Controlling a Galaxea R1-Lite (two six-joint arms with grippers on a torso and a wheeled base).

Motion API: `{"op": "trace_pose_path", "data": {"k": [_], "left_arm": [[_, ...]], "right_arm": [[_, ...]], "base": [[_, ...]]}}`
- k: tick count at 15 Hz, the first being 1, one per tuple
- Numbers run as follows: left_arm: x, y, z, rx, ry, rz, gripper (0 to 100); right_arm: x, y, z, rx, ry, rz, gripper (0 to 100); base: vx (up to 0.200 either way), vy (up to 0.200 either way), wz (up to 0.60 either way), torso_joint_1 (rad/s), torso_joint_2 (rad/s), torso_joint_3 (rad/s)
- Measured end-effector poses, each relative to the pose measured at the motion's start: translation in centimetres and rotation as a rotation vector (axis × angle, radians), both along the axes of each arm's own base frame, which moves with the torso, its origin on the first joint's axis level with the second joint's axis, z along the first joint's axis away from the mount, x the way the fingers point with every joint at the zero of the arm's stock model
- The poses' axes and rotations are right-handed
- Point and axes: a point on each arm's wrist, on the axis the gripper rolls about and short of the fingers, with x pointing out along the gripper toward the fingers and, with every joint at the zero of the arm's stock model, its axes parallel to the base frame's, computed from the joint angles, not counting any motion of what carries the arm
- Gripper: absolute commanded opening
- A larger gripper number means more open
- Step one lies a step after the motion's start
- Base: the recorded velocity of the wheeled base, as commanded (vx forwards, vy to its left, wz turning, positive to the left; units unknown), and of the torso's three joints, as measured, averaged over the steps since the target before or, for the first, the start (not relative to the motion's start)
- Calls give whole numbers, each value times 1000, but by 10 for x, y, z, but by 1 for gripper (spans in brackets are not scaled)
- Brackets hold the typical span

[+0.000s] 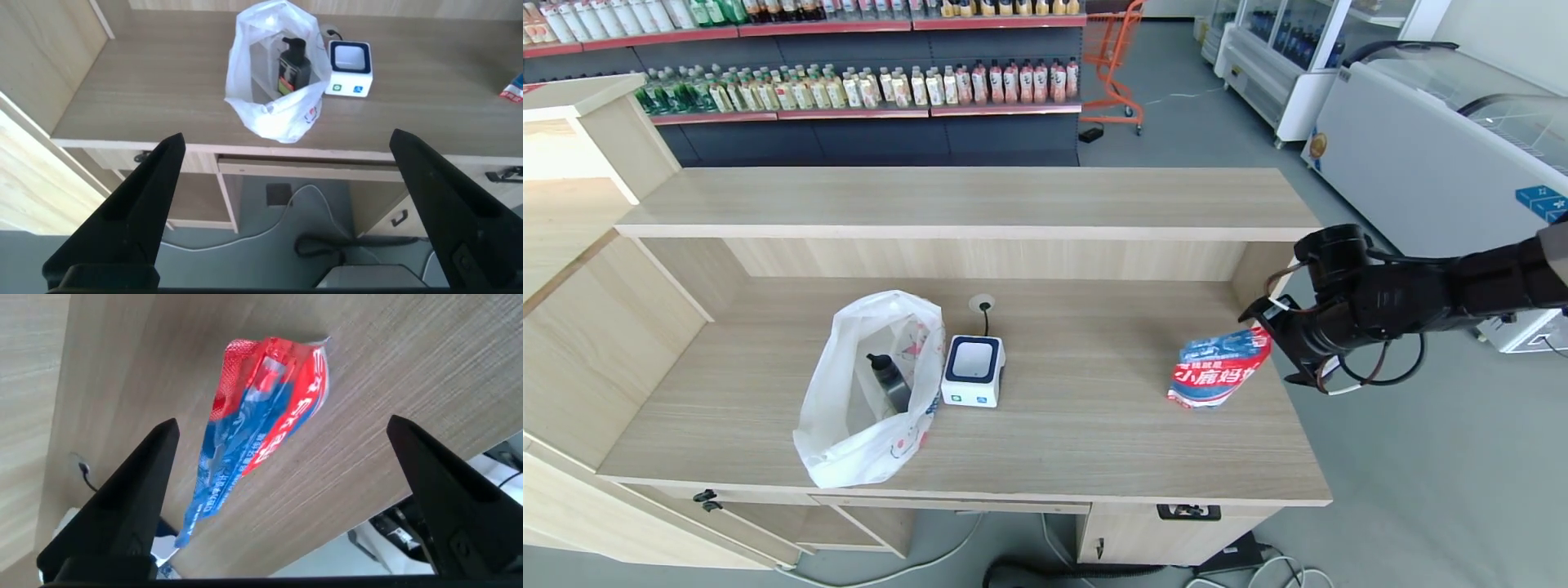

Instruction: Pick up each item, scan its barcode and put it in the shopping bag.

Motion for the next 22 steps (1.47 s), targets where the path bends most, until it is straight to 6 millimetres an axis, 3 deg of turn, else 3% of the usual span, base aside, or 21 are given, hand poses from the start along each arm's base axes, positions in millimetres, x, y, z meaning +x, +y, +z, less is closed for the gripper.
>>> {"op": "trace_pose_path", "data": {"k": [4, 8, 9, 17, 19, 22], "left_arm": [[0, 0, 0, 0, 0, 0, 100], [0, 0, 0, 0, 0, 0, 100], [0, 0, 0, 0, 0, 0, 100], [0, 0, 0, 0, 0, 0, 100], [0, 0, 0, 0, 0, 0, 100], [0, 0, 0, 0, 0, 0, 100]], "right_arm": [[29, 23, -37, -49, 48, 9, 100], [40, 44, -69, -113, 86, 47, 100], [42, 47, -73, -125, 86, 54, 0], [47, 51, -78, -255, 86, 142, 0], [42, 50, -62, -236, 58, 166, 0], [22, 47, -13, -159, -66, 322, 0]], "base": [[0, 0, 0, 0, 0, 0], [0, 0, 0, 0, 0, 0], [0, 0, 0, 0, 0, 0], [0, 0, 0, 0, 0, 0], [0, 0, 0, 0, 0, 0], [0, 0, 0, 0, 0, 0]]}}
